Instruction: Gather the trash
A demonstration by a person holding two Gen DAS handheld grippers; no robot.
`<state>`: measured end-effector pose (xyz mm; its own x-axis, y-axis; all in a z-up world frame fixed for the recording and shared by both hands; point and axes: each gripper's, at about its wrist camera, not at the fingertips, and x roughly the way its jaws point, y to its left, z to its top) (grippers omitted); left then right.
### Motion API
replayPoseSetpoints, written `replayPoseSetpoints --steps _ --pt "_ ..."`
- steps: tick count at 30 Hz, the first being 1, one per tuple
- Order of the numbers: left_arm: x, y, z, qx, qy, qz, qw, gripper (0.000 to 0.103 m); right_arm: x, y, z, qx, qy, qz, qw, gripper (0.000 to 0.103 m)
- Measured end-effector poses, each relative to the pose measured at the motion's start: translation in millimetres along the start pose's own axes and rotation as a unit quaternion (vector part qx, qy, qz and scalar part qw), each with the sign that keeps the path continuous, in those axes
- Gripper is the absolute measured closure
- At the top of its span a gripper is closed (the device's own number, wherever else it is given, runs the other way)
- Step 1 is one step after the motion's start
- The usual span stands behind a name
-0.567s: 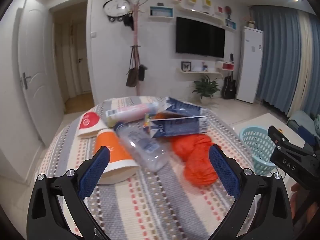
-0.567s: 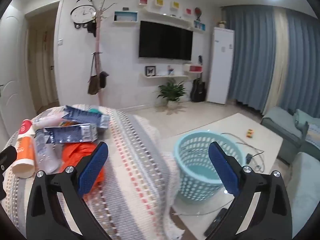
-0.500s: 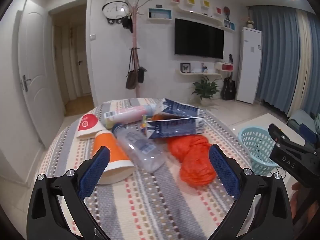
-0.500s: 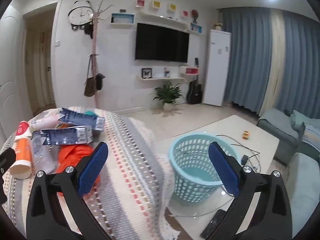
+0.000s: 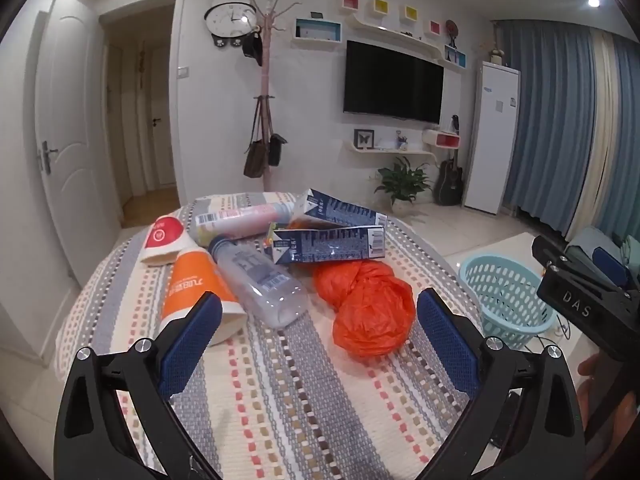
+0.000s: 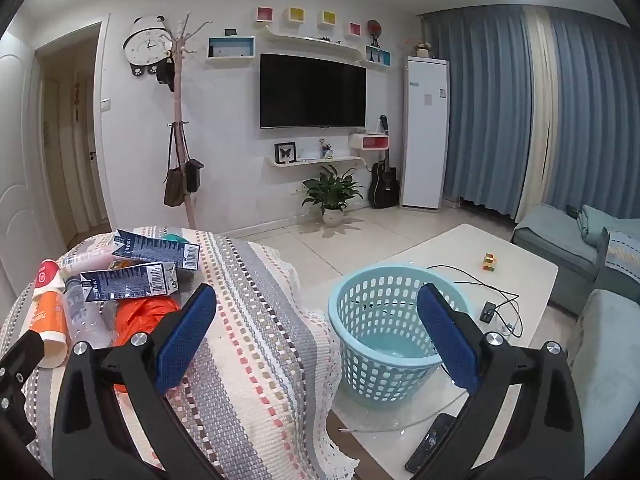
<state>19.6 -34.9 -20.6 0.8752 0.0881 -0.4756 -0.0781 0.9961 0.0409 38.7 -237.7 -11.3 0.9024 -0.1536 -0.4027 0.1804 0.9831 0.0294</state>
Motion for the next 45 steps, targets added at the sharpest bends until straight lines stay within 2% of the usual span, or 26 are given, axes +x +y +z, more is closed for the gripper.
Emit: replayPoseSetpoints --steps 3,7,13,20,31,35,45 --pt "-10 0 -2 -0.006 -0.008 -0.013 0.9999 0.008 -5 0 1 -0.005 -0.006 -0.002 1.000 0.008" --pt "-24 22 -4 -0.011 -0.013 -0.040 0.9990 0.008 -16 2 3 -0.008 -0.011 -0.003 1.000 0.008" --pt "-36 14 -1 -0.020 -0.013 -0.033 0.9992 0.008 -16 6 4 -0.003 -0.001 0.003 1.000 0.008" --pt "-38 25 -6 -0.030 0.005 -0.003 0.9995 0.008 -12 15 3 -0.011 0.008 0.009 1.000 0.008" --pt "-30 40 -13 -0.038 0.020 -0.007 0.9990 0.008 -8 29 -8 -0.021 0.022 0.004 1.000 0.008" --pt "-28 44 -16 -0.039 0.027 0.004 0.9989 0.008 -5 38 -9 -0.026 0.027 0.013 0.999 0.008" --pt "-31 50 -21 -0.049 0.027 0.001 0.9984 0.008 -11 62 -10 -0.052 0.020 0.019 0.998 0.008"
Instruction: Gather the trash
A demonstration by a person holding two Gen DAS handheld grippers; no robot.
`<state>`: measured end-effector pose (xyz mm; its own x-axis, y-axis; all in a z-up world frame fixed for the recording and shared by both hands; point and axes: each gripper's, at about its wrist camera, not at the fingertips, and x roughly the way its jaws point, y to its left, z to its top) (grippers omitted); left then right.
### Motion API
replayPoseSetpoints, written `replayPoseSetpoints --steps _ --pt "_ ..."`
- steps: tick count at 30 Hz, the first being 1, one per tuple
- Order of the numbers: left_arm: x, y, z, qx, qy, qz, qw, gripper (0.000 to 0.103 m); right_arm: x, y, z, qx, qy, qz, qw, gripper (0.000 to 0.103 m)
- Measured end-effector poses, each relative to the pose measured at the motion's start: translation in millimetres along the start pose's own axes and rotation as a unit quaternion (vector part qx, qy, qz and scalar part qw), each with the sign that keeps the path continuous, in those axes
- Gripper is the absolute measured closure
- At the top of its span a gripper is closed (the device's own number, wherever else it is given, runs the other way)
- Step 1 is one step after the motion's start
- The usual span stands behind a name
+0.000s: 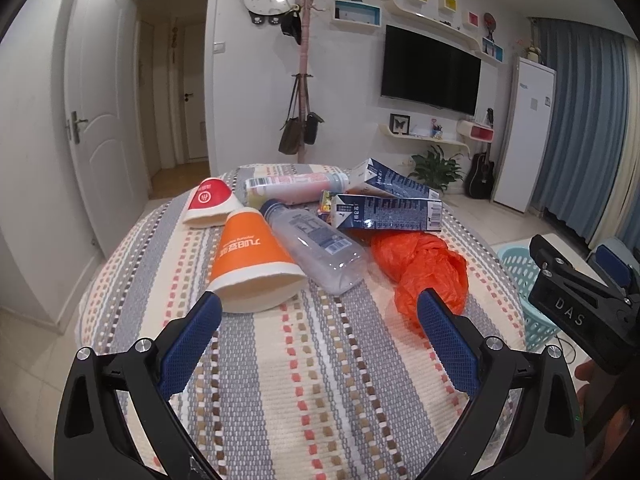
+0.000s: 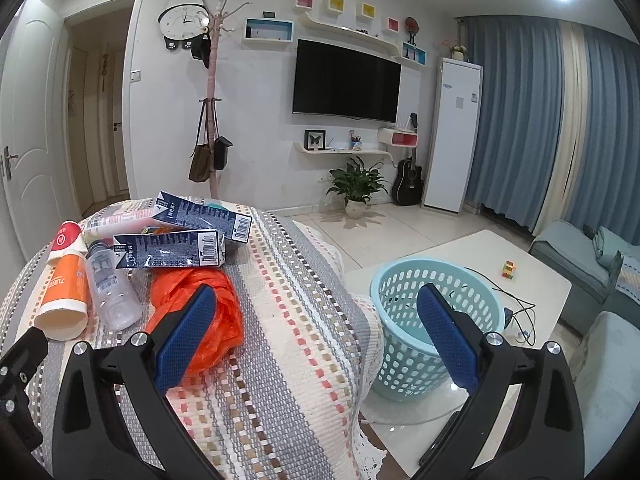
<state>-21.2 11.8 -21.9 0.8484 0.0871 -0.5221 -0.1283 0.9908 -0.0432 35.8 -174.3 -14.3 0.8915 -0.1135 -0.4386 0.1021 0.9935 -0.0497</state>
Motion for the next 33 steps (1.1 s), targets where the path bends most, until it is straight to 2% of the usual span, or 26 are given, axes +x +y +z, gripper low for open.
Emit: replayPoseSetpoints --steps 15,23,33 --pt "-6 -12 0 0.012 -0.004 -0.002 0.9999 0.008 7 -23 -1 0.037 0.017 -0.004 0.999 0.008" --pt "-6 -12 1 0.011 -0.005 0.002 0.9999 0.008 4 -25 0 0.038 0.005 -0.018 0.999 0.008" --pt "-6 -12 2 0.009 -0.004 0.001 0.9999 0.008 6 -28 -1 0.048 0.010 -0.010 0.999 0.008"
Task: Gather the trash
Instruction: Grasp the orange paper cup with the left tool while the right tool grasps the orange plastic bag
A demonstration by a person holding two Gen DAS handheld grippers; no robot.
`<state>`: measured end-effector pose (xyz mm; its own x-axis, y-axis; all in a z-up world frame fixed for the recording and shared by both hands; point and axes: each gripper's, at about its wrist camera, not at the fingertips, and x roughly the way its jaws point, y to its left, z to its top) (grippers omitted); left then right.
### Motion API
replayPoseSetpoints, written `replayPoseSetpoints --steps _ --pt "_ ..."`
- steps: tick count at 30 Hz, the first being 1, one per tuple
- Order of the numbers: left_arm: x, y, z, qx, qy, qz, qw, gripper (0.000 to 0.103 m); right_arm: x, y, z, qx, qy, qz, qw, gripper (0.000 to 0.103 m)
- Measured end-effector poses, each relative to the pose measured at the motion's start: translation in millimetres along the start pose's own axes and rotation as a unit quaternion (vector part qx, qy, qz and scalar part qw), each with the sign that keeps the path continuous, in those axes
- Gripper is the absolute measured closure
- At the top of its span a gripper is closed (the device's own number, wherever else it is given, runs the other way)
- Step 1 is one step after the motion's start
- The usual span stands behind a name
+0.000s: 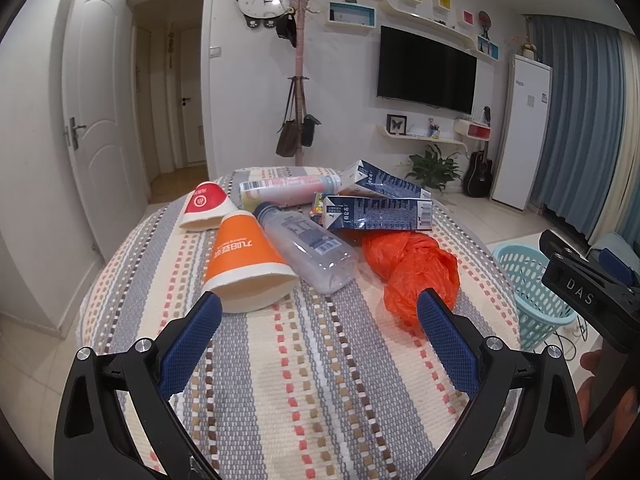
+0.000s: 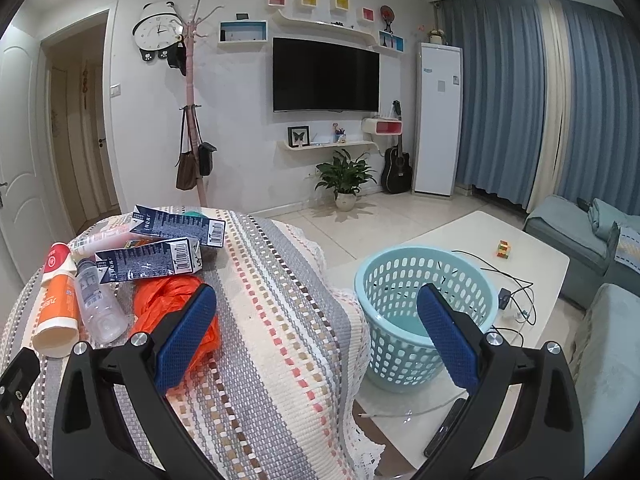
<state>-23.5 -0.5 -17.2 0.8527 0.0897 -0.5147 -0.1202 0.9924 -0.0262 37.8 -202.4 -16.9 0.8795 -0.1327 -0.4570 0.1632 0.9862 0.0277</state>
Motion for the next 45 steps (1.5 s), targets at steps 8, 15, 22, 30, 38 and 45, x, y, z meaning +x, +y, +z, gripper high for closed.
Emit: replayPoseSetpoints --steps 8,15,22,30,38,45 --pt "4 26 6 -0.025 -0.005 0.003 0.9997 0.008 1 9 3 -0.005 -0.002 0.010 1.000 0.008" --pt "32 93 23 -0.087 0.019 -0.030 0.9956 0.008 19 42 7 -0.036 0.018 0.076 0.996 0.010" --pt "94 120 38 -0.128 0.088 -0.086 0.9840 0.008 65 84 -1 -0.074 0.090 0.135 0.984 0.020" --pt "158 123 33 -0.168 0.152 -0.069 0.9715 0.010 95 98 -7 -0.088 0.138 0.158 0.974 0.020" --pt "185 120 28 -0.174 0.169 -0.063 0.9681 0.013 125 97 -10 -0.068 0.193 0.179 0.962 0.020" --pt "192 107 31 -0.152 0.167 -0.053 0.9728 0.032 137 106 -16 -0.070 0.227 0.205 0.949 0.021"
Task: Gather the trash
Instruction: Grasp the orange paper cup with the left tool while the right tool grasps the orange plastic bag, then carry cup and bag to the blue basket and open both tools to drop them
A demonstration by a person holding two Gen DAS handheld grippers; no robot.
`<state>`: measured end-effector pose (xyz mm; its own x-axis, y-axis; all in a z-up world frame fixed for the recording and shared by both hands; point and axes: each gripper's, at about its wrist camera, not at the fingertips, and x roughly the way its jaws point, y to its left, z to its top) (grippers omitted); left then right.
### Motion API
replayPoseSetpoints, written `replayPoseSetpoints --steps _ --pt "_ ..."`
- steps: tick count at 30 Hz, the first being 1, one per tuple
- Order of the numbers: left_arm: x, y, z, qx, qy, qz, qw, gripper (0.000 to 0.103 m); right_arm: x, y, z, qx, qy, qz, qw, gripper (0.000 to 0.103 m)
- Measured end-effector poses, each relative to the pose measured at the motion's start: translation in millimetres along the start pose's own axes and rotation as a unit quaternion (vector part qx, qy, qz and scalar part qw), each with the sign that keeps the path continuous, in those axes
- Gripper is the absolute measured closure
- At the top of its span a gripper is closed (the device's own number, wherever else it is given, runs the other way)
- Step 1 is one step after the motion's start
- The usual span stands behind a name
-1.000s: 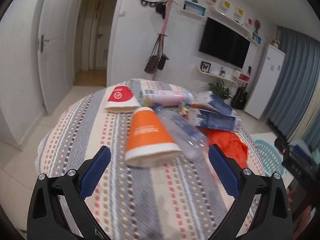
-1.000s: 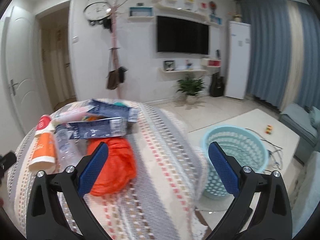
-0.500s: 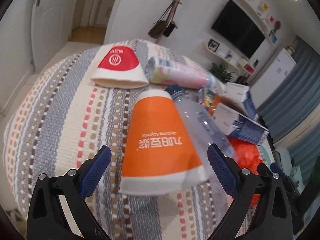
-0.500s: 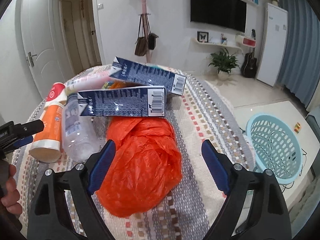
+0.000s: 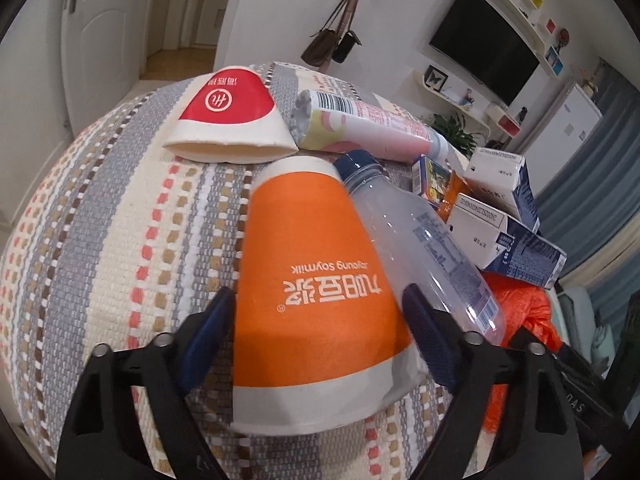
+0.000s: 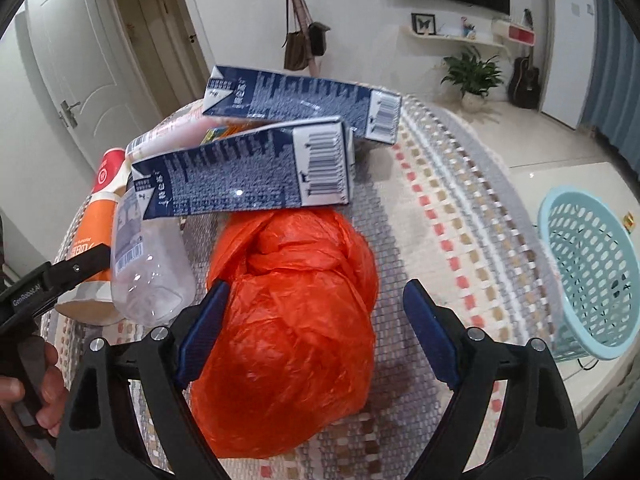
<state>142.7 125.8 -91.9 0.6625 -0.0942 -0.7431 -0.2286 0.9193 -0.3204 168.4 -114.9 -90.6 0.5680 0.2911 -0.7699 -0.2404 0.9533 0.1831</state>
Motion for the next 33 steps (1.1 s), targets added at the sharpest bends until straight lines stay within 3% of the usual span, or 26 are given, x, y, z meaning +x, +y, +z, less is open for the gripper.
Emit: replayPoseSetpoints --steps 2,10,16,24,33 --pt "-1 -2 -1 0.005 0.001 -0.005 1.0000 0.039 -1 2 -2 -0.011 0.003 0.012 1.000 0.038" --pt "-30 -9 -19 0.022 -0.047 0.006 0.9986 0.041 -17 16 -15 -0.044 -0.007 0.027 0.999 0.065" --pt "-72 -26 -24 0.049 -0.097 0.002 0.9941 0.041 -42 23 -23 -0.058 -0.020 0.043 0.997 0.069" --pt "-111 -74 -34 0.098 -0.134 -0.022 0.9859 0.040 -104 8 -18 -0.053 -0.095 0.042 0.993 0.069" --pt "-112 -152 -39 0.162 -0.144 -0.057 0.9745 0.040 -156 -62 -11 0.002 -0.168 -0.025 0.986 0.069"
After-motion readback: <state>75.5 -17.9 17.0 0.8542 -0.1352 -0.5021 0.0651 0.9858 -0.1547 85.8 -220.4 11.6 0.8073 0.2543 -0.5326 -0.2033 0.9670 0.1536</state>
